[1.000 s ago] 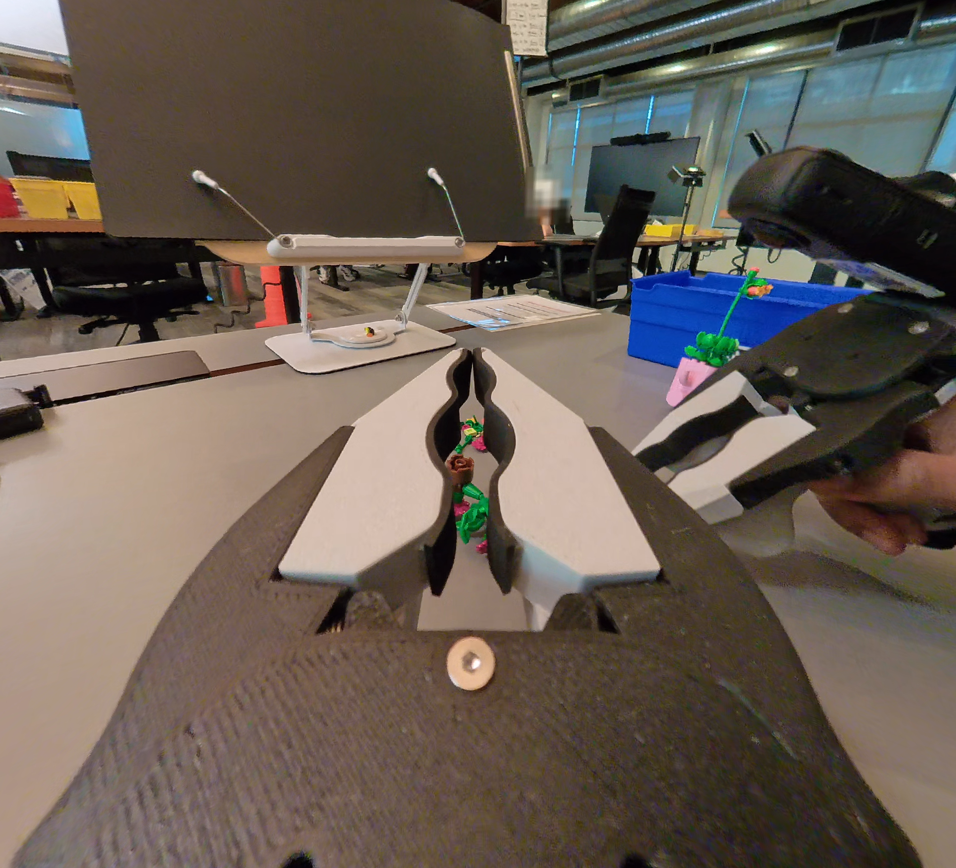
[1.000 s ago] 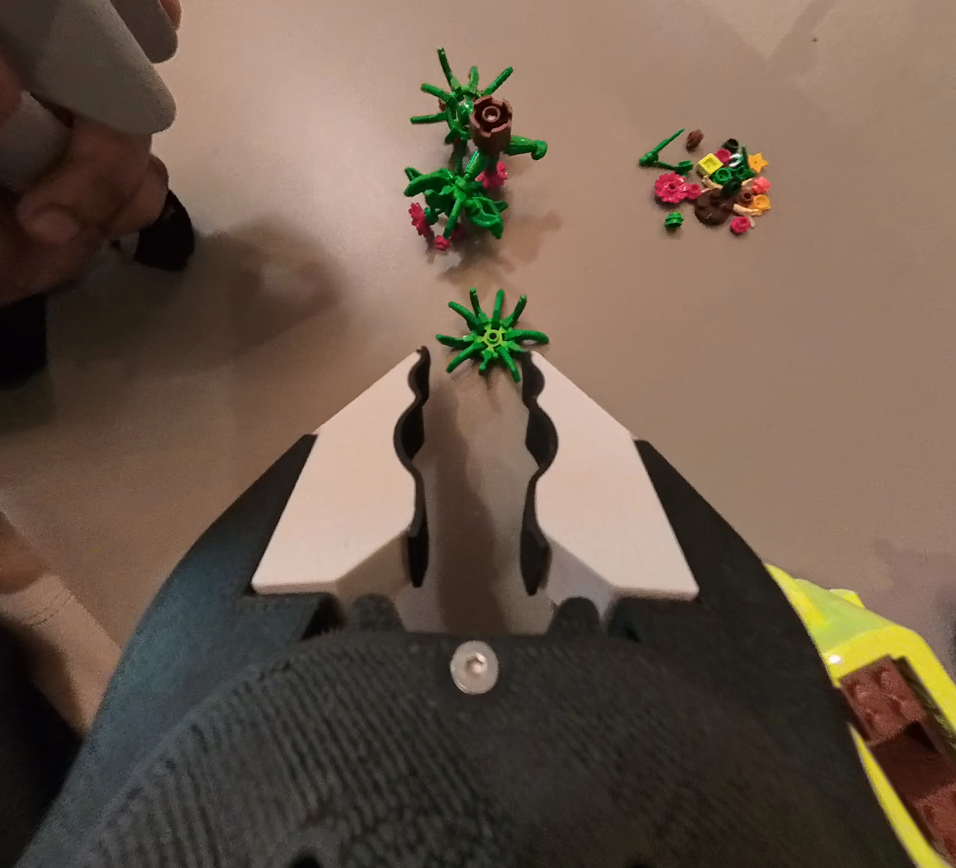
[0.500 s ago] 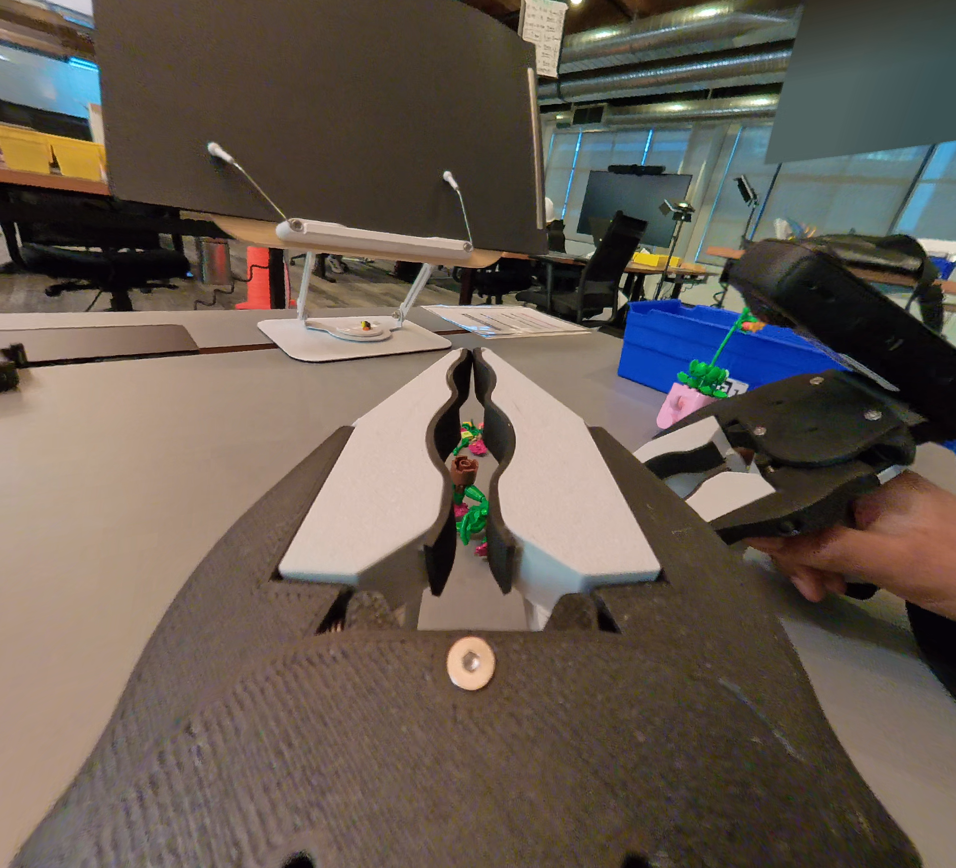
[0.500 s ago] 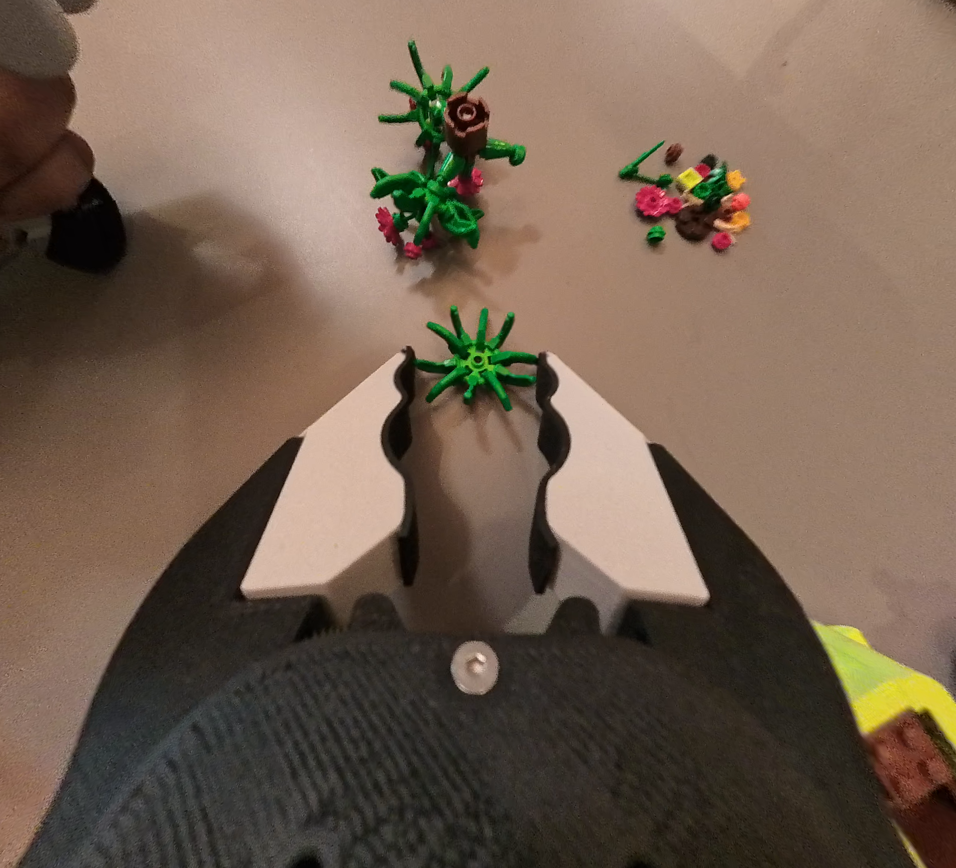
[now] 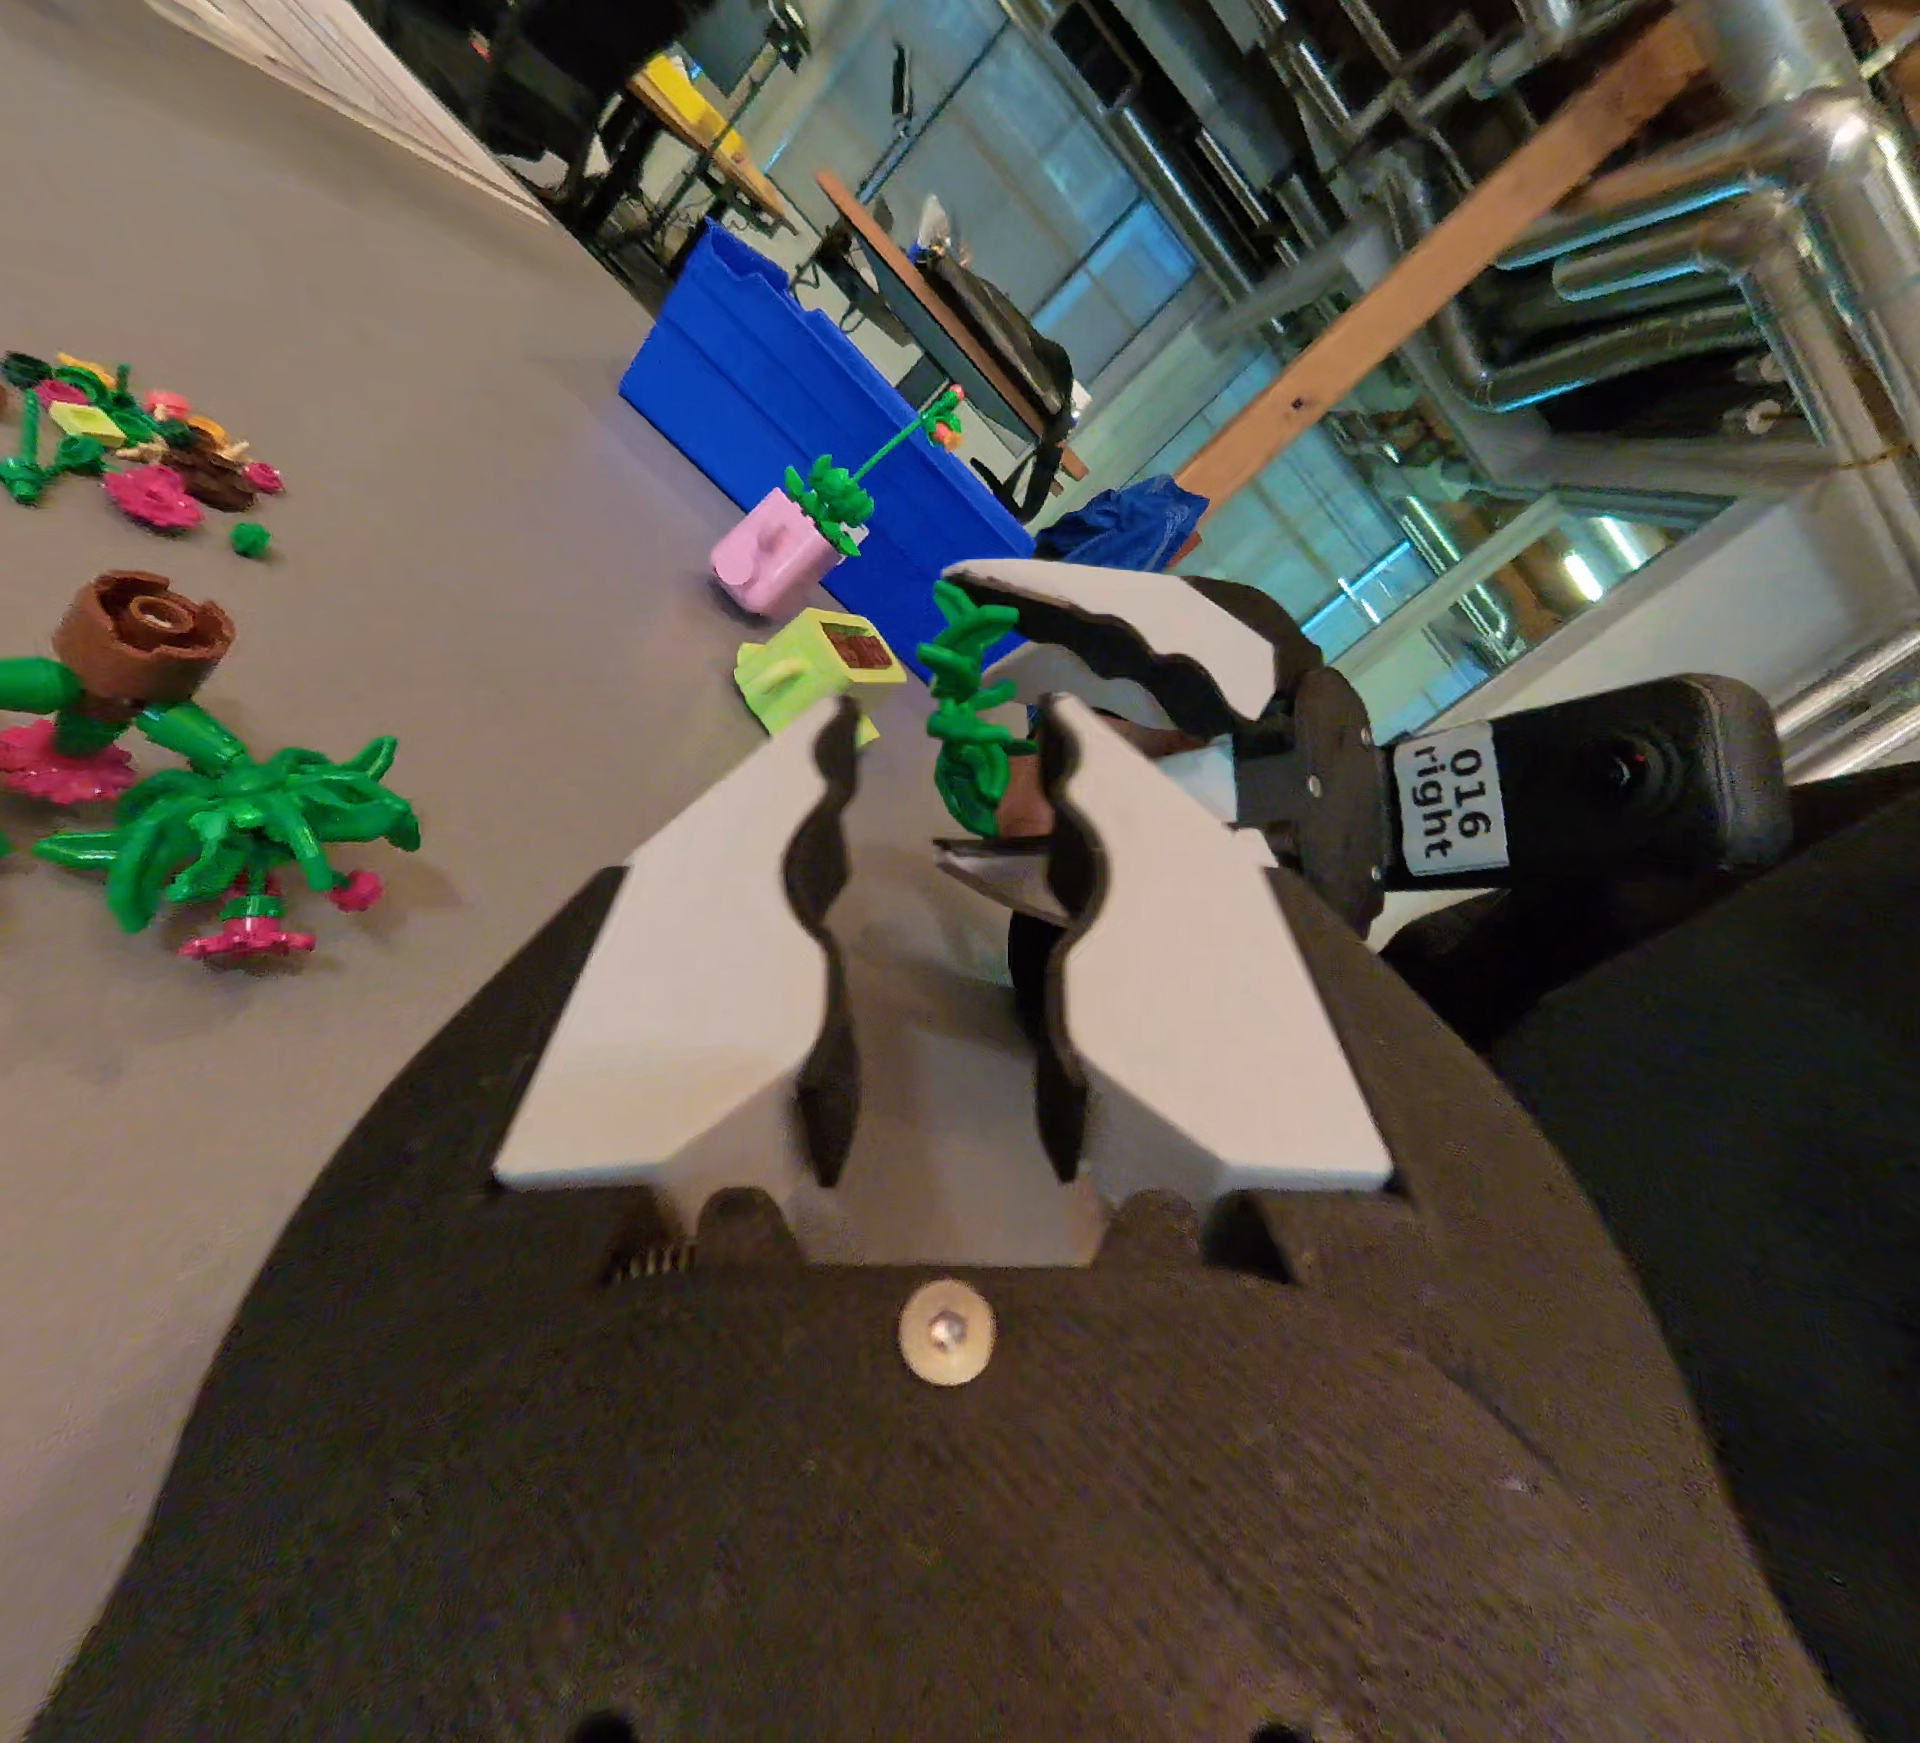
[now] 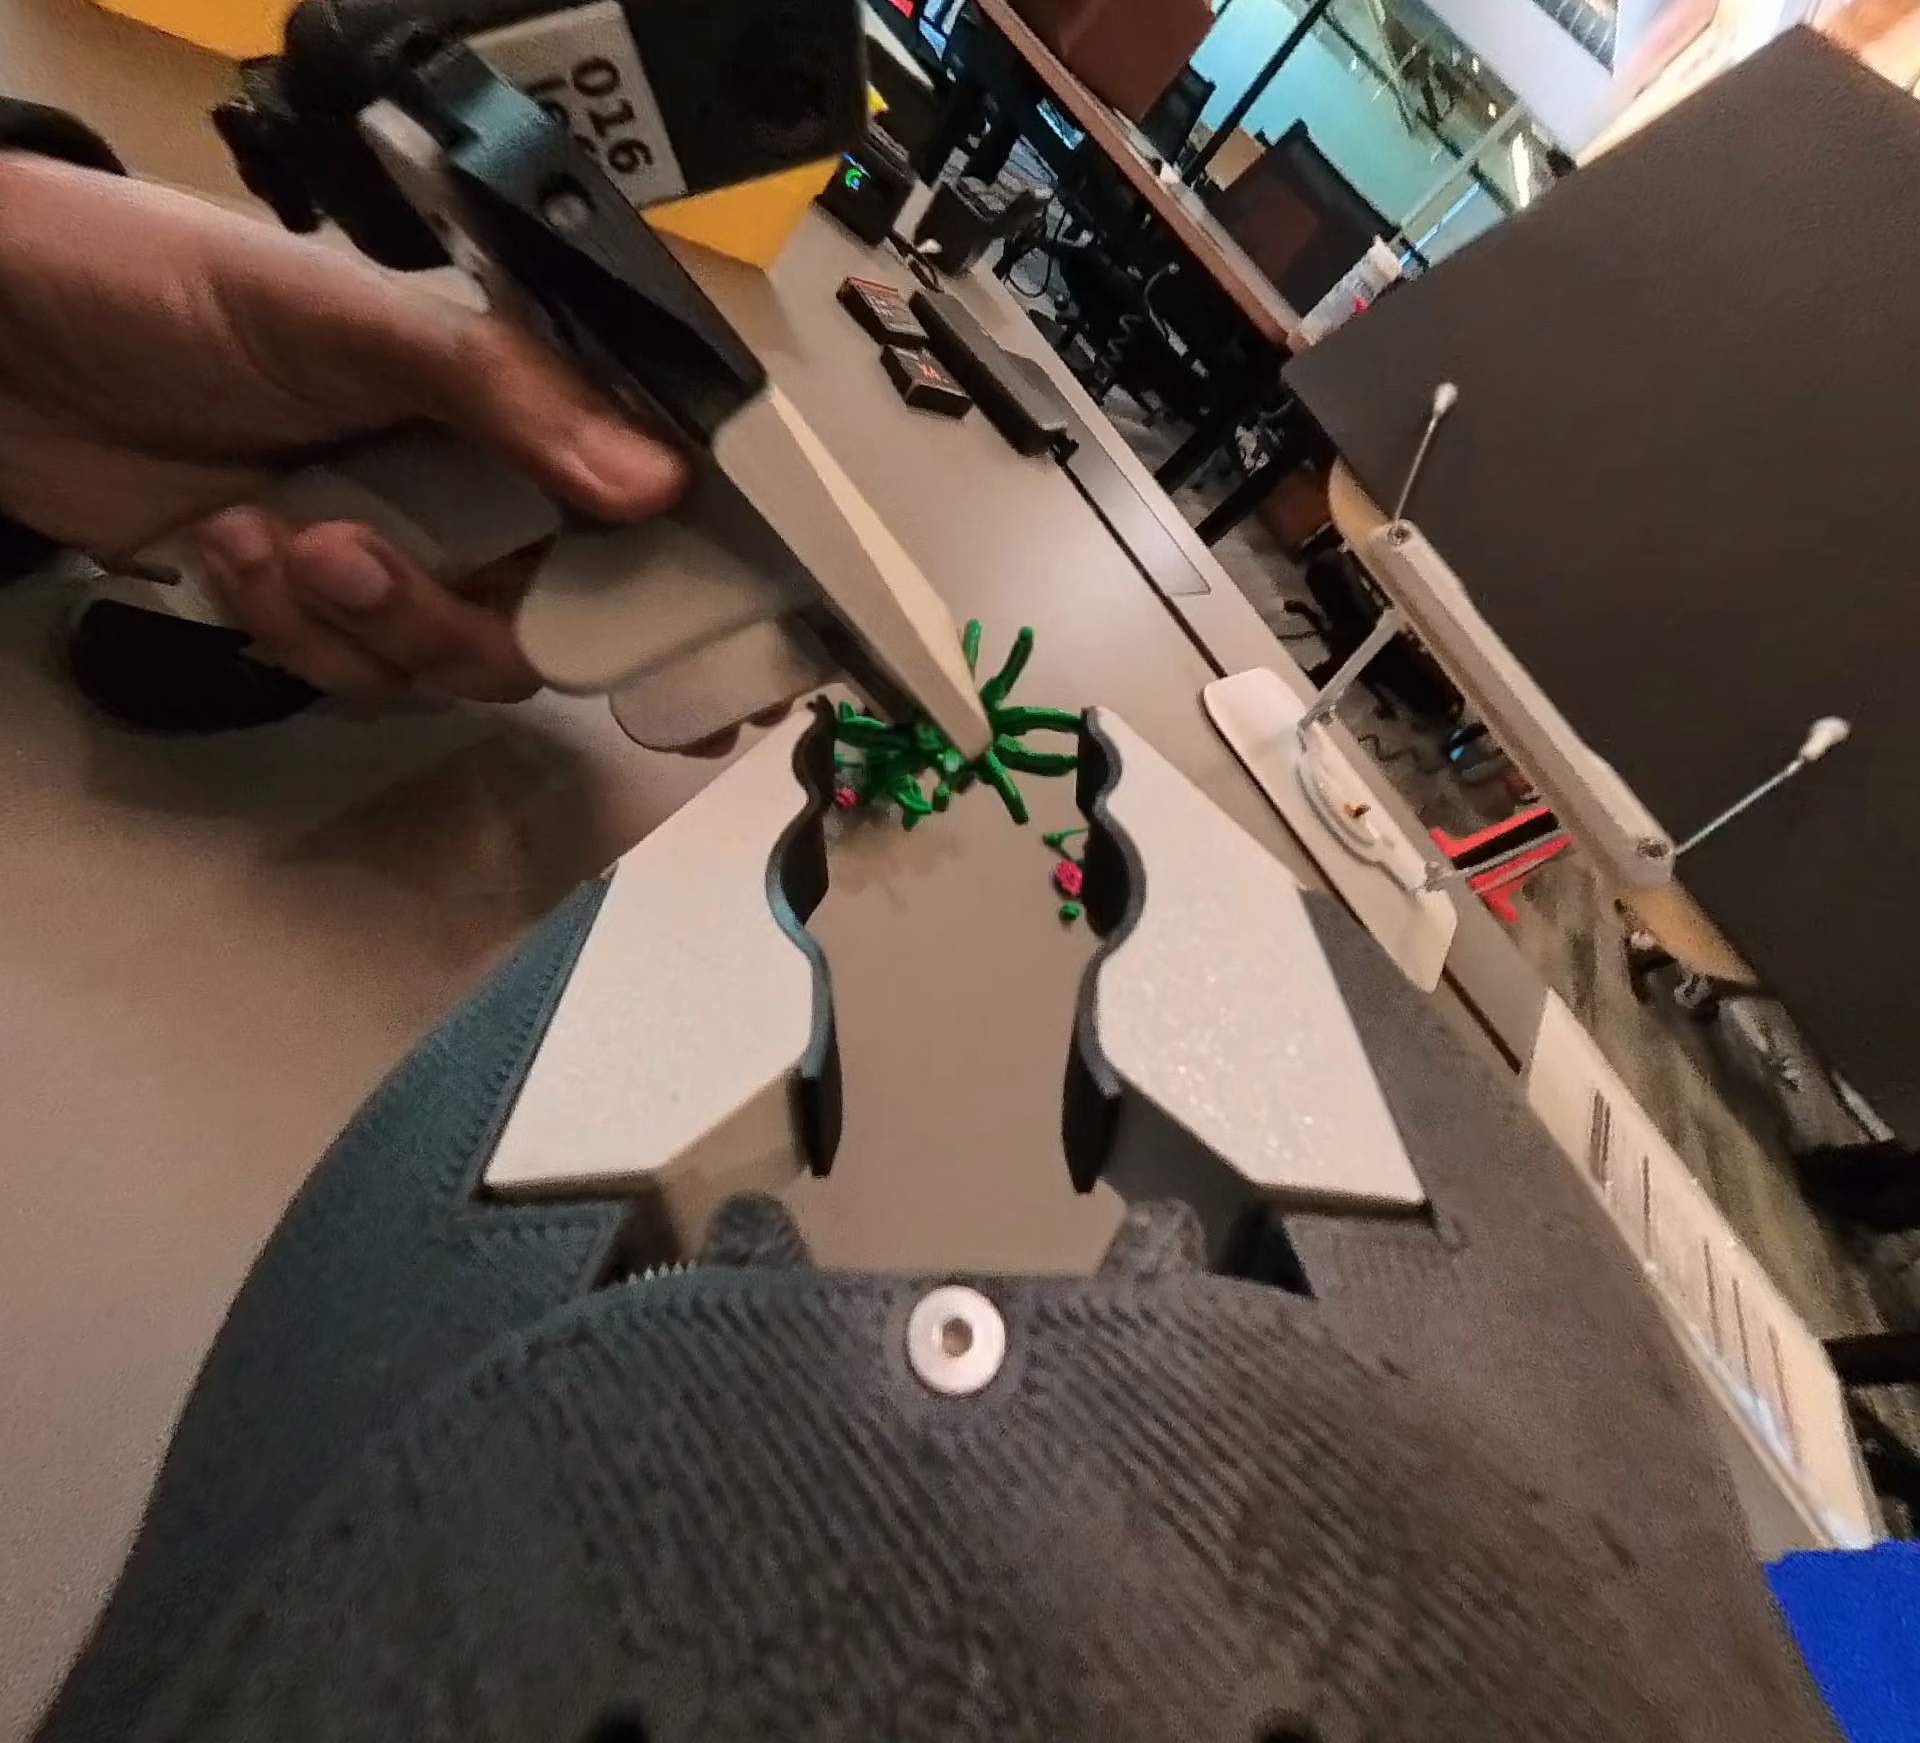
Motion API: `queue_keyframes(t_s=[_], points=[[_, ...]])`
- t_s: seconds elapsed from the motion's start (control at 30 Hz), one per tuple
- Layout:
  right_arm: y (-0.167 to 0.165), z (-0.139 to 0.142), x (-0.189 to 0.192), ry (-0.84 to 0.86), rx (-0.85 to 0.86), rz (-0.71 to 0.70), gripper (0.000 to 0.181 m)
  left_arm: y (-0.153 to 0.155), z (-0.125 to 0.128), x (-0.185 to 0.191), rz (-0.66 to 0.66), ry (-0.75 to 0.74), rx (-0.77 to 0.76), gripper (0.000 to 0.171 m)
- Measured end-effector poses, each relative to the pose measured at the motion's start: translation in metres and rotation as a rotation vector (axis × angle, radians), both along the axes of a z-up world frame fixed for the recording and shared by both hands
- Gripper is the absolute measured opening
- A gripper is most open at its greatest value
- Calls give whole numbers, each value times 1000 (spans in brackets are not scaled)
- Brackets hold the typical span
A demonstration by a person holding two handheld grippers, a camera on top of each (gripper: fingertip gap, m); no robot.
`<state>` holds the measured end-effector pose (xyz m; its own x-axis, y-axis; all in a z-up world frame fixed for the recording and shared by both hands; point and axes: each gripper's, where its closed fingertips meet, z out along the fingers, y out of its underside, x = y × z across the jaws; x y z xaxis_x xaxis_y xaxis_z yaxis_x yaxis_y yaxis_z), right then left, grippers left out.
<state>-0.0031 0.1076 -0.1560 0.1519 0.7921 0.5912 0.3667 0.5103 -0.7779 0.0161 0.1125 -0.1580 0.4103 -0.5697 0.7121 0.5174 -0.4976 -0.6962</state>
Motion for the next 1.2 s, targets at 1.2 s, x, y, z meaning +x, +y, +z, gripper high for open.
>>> queue_keyframes(t_s=[1.2], points=[[0, 13, 10, 227, -978, 258, 13, -8, 8, 3, 102, 339, 295, 8]])
